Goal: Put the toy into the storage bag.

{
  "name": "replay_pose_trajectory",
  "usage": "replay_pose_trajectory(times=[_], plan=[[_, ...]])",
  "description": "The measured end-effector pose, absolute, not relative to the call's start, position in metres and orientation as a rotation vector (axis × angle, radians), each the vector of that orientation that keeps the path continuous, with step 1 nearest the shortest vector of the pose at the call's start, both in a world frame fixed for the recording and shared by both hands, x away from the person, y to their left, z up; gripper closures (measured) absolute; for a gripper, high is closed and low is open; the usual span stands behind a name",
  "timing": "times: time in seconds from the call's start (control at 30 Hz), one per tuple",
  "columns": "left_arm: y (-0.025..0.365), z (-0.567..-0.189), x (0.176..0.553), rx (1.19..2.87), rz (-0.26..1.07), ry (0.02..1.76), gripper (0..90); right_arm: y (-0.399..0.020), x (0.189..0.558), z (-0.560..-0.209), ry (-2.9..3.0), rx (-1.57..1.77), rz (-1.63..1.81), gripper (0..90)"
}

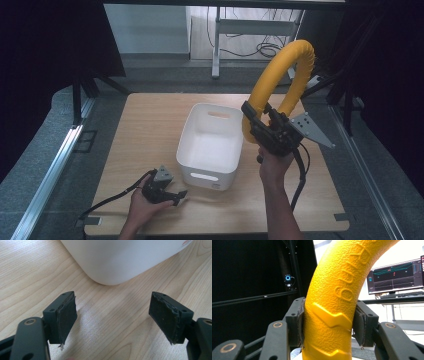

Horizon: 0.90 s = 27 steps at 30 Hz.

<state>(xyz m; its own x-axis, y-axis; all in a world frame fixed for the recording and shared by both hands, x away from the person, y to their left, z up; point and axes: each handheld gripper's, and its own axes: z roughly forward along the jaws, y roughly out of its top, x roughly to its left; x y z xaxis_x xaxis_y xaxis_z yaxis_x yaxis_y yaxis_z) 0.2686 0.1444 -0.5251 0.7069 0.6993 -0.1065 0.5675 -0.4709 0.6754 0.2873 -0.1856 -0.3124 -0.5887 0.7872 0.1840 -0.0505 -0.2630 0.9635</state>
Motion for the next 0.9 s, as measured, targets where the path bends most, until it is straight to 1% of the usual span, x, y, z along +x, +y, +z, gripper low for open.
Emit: replay_pose_trajectory(times=[0.9], plan=[[0.144, -0.526, 0.269, 2.209, 0.228, 0.960, 22.2, -0.147, 0.301, -0.308, 1.468, 0.899, 1.956, 49.7]])
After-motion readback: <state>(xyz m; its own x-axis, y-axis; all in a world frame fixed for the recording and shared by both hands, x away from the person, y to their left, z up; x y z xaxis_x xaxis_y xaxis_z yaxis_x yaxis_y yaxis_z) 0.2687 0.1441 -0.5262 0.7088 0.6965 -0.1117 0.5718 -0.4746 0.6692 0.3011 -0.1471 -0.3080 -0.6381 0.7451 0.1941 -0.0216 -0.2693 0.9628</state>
